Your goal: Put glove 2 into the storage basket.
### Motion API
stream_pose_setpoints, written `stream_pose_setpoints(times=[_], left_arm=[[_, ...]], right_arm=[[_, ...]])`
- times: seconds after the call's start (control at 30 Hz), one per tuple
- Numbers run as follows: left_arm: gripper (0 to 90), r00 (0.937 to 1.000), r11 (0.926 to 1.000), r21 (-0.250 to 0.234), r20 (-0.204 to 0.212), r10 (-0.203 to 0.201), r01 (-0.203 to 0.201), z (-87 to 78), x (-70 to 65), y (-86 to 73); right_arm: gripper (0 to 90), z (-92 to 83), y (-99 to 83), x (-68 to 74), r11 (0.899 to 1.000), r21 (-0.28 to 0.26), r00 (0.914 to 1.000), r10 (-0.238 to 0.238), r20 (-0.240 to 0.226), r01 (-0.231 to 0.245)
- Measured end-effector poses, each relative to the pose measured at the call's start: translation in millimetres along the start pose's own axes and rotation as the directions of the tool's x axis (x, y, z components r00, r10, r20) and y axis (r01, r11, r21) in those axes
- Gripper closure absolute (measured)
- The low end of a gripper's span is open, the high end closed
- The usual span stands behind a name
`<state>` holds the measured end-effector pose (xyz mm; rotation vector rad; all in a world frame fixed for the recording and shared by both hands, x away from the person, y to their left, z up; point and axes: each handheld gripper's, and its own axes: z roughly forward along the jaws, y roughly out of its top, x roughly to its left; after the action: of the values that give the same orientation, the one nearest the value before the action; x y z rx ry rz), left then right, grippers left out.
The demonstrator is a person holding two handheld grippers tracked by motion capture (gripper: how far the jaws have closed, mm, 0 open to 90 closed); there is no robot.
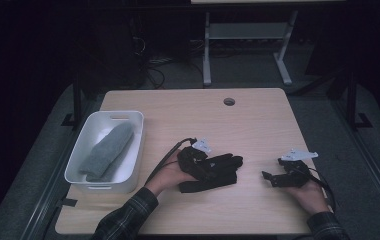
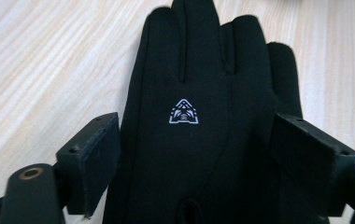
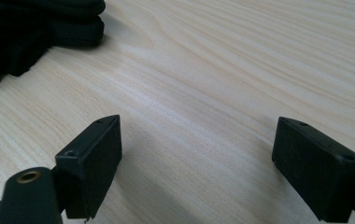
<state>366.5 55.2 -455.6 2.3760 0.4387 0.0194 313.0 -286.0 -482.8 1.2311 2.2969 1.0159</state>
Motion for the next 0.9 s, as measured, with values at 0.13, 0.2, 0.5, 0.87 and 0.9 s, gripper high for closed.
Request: stream_pose_setpoints(times=[0.13,0.2,0.5,0.87,0.9], left_arm=[[15.1,0.9999,0.9999,0.007,0.006,0.016,-0.016,5.9,-1.7,-3.3],[16.2,0.9998,0.9998,0.003,0.010,0.020,-0.020,5.9,-1.7,-4.2],[12.9,0.9989,0.9992,0.015,-0.027,0.037,-0.037,7.3,-2.9,-4.6],[45.5,0.9936,0.9996,-0.003,0.110,0.028,-0.027,5.1,-4.3,-8.2],[53.2,0.9921,0.9995,0.000,0.121,0.031,-0.031,4.1,-5.8,-8.4]], right_arm=[[15.7,0.2,0.1,0.0,1.000,-0.001,1.0000,-0.001,0.000,0.001],[15.7,0.3,0.1,0.1,1.000,0.000,1.0000,0.000,-0.001,0.000],[15.7,0.3,0.2,0.2,1.000,0.000,1.0000,0.000,-0.001,0.000],[15.7,0.4,0.2,0.3,1.000,0.000,1.0000,-0.001,-0.002,0.001],[15.6,0.4,0.2,0.3,1.000,0.000,1.0000,-0.001,-0.002,0.001]])
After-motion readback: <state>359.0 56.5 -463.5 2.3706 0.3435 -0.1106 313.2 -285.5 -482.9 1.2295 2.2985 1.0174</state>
